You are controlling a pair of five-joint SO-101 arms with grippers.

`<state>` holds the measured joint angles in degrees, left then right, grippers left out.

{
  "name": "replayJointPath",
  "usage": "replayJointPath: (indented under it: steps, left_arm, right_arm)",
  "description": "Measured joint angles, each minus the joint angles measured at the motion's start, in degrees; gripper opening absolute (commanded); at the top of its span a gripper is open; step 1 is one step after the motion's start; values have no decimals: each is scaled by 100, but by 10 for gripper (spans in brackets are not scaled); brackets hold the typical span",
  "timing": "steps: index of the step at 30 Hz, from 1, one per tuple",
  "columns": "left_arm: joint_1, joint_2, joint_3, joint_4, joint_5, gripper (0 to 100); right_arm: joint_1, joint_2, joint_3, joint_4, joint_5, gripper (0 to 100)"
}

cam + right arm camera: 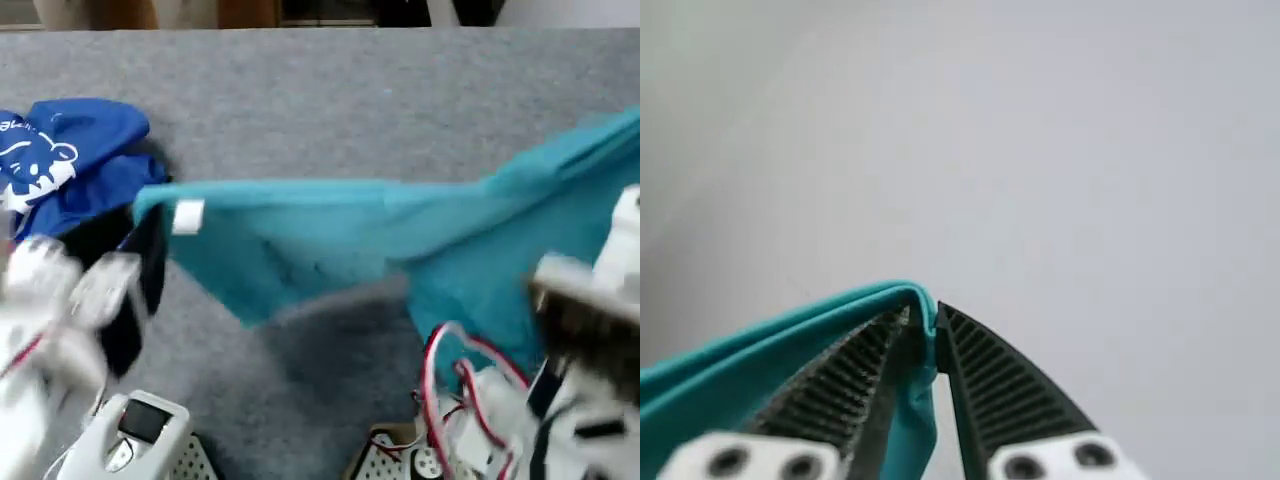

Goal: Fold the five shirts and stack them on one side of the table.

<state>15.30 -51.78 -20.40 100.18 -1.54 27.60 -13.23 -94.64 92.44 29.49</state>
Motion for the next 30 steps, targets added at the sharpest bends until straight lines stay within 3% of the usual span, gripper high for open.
replayJointPath:
  steps: [7, 10, 15, 21, 26, 30]
  left_arm:
    - [0, -176, 510, -62, 0, 18]
    - [0, -176, 1160, -686, 0, 18]
    - [9, -35, 2681, -2277, 0, 18]
    - [-308, 633, 4598, -5011, 0, 18]
    - [-774, 1943, 4756, -6989, 0, 18]
    - [-958, 3481, 4026, -7508, 0, 18]
  right_arm:
    - [0, -202, 26, 0, 0, 1]
    - [0, -149, 35, 97, 0, 1]
    - [0, 492, 35, 132, 0, 1]
    - [-18, 1890, 149, 141, 0, 1]
    - [-448, 3473, 149, -167, 237, 1]
    - [-826, 4993, 167, -1125, 246, 1]
